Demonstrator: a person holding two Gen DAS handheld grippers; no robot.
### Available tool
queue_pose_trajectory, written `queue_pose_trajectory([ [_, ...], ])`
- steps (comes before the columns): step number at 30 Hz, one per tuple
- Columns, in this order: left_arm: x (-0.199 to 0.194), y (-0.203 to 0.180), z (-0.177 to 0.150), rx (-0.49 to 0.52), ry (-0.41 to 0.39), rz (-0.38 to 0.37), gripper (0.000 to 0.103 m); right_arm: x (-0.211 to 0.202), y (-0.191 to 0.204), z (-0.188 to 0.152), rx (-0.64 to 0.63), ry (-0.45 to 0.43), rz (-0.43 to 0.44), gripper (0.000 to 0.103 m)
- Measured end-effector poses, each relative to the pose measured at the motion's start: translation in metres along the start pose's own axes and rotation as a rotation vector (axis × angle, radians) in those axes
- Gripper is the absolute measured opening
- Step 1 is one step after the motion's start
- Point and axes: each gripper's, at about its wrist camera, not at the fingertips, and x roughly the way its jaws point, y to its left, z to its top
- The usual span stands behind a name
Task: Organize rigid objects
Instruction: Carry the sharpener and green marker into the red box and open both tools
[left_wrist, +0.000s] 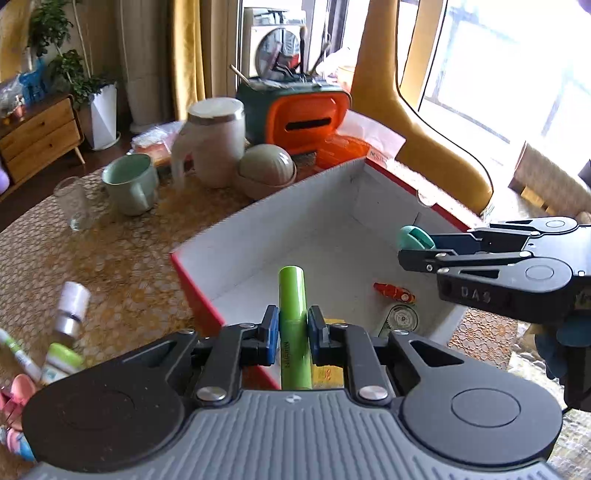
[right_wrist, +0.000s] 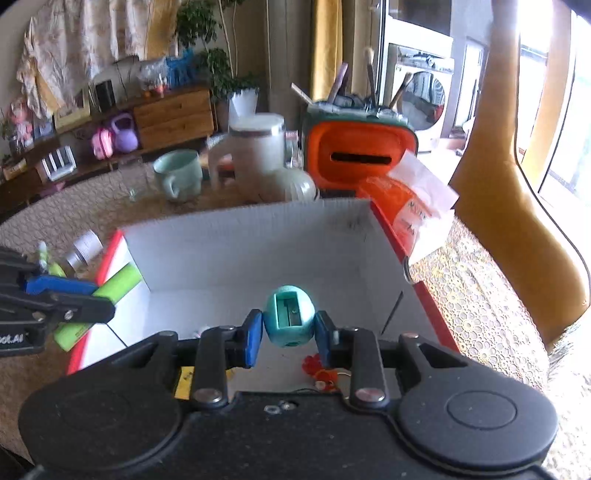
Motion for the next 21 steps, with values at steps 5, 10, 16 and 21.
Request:
queue_pose_trajectory([
  [5, 0.032, -0.009, 0.011, 0.022, 0.046, 0.004, 0.017, 0.02, 0.003, -0.006, -0.062, 0.063, 0.011, 0.029],
  [10, 0.067, -0.014, 0.02, 0.044, 0.103, 0.019, 0.017, 0.036, 0.007, -0.012, -0.121, 0.12, 0.03, 0.029],
  [16, 0.102, -0.024, 0.027, 0.081, 0.166, 0.028, 0.017, 0.048, 0.009, -0.018, -0.154, 0.178, 0.044, 0.029],
  [21, 0.121, -0.025, 0.029, 0.071, 0.219, 0.037, 0.017, 0.054, 0.007, -0.023, -0.142, 0.212, 0.049, 0.029],
])
